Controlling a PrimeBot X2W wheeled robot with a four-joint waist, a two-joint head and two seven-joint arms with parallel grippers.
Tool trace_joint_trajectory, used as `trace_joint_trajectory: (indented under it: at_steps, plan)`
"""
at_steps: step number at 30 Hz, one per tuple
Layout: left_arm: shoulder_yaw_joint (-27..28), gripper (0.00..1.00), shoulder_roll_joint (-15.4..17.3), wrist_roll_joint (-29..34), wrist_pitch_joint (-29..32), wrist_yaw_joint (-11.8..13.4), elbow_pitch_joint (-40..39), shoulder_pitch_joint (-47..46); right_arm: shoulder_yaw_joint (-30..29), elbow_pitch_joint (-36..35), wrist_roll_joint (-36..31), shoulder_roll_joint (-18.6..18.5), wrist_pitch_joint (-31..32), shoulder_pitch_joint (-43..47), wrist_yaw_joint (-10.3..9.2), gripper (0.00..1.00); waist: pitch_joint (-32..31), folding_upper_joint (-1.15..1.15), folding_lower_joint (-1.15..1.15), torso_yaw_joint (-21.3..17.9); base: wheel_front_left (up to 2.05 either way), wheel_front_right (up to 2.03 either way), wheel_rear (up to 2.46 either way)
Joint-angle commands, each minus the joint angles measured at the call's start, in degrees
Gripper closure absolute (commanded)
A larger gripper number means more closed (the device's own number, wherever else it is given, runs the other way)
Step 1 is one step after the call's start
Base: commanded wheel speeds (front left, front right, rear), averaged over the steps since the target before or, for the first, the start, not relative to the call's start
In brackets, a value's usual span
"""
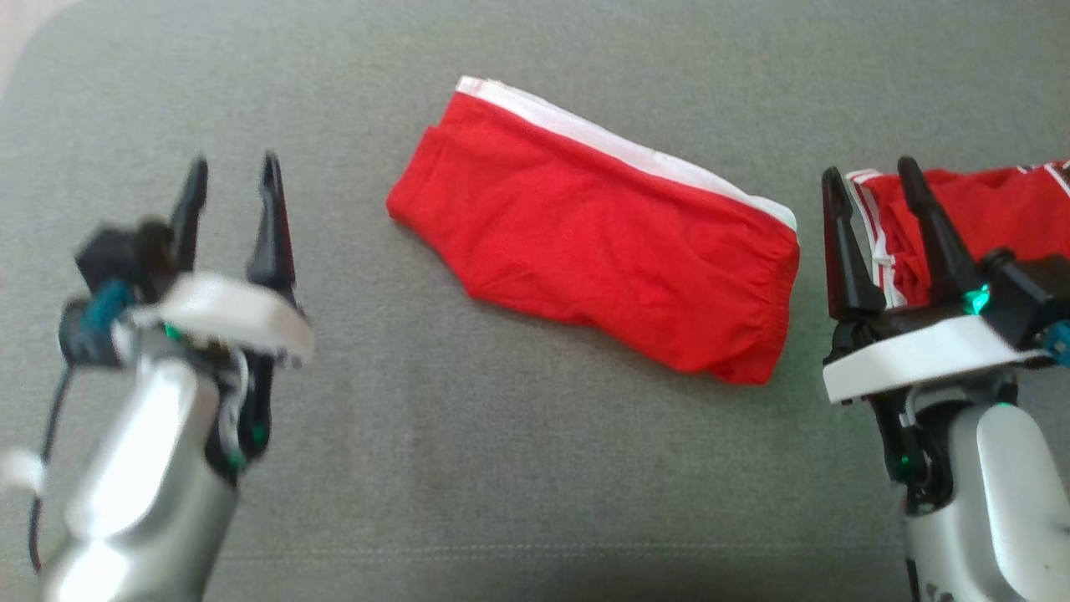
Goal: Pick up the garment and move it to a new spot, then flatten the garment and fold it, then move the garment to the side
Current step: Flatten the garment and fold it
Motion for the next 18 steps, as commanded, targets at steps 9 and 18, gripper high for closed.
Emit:
trace_joint_trajectory:
  at_steps: [9, 18]
  plan:
    - [0.55, 0.0, 3.91, 2.87, 0.13, 3.08, -9.5, 8.89, 0.29, -0.13, -1.04, 0.09, -0.08, 2.82, -0.05, 0.0, -3.05, 0.0, 0.0, 1.15, 0.0, 0.0, 0.0]
    - [0.08, 0.0, 5.37, 2.88, 1.41, 3.36, -11.45, 10.29, -0.02, 0.4, -0.43, 0.09, -0.26, 3.82, -0.05, 0.0, -3.38, 0.0, 0.0, 0.93, 0.0, 0.0, 0.0]
